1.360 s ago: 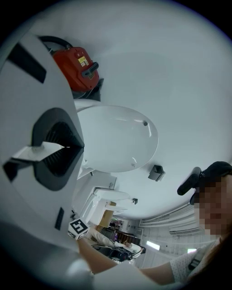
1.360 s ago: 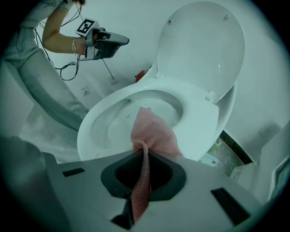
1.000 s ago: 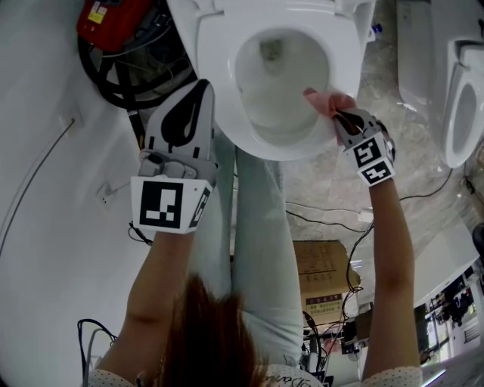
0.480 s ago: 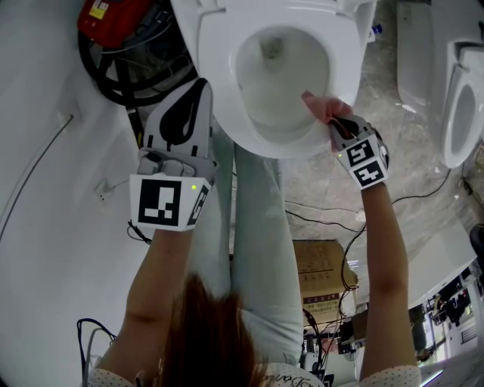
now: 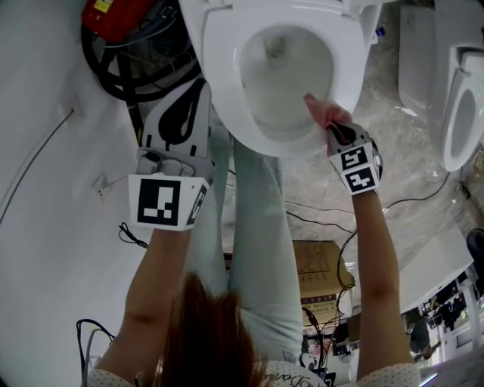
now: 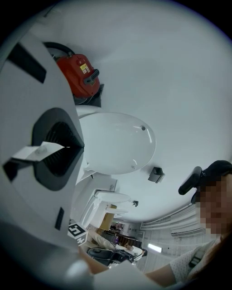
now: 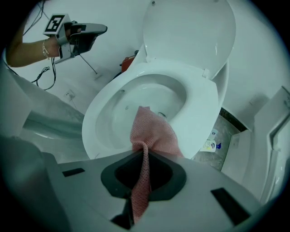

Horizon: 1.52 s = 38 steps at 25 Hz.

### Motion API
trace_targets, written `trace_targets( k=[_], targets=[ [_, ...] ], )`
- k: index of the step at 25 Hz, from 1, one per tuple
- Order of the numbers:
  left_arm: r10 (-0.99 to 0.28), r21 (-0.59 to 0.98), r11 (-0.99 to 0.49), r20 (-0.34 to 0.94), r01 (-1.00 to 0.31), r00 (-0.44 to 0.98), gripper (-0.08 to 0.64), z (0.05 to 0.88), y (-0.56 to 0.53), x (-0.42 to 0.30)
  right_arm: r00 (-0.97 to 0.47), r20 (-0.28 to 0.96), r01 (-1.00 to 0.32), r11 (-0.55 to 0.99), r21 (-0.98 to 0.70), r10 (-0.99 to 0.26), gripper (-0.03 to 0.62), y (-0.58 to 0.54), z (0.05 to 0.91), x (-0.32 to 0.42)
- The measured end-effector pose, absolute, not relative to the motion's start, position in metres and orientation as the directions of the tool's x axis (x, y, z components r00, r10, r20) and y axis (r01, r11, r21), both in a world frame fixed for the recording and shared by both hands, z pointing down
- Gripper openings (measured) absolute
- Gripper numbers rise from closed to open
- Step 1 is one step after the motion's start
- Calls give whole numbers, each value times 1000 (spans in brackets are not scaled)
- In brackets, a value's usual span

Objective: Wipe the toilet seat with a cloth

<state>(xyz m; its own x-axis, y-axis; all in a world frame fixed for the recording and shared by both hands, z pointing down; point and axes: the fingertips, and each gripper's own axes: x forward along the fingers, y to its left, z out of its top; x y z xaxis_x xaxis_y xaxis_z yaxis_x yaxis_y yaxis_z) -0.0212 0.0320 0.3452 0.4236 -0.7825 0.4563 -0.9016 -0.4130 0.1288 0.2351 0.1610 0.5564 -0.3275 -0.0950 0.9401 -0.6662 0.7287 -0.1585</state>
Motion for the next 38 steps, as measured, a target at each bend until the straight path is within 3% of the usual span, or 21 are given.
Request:
trace_targets(
  k=[38],
  targets=[
    [-701,166,-540,455,-825,550,2,345,69,-66,-241,955,-855,504,-125,-173,26,210,555,202]
  ],
)
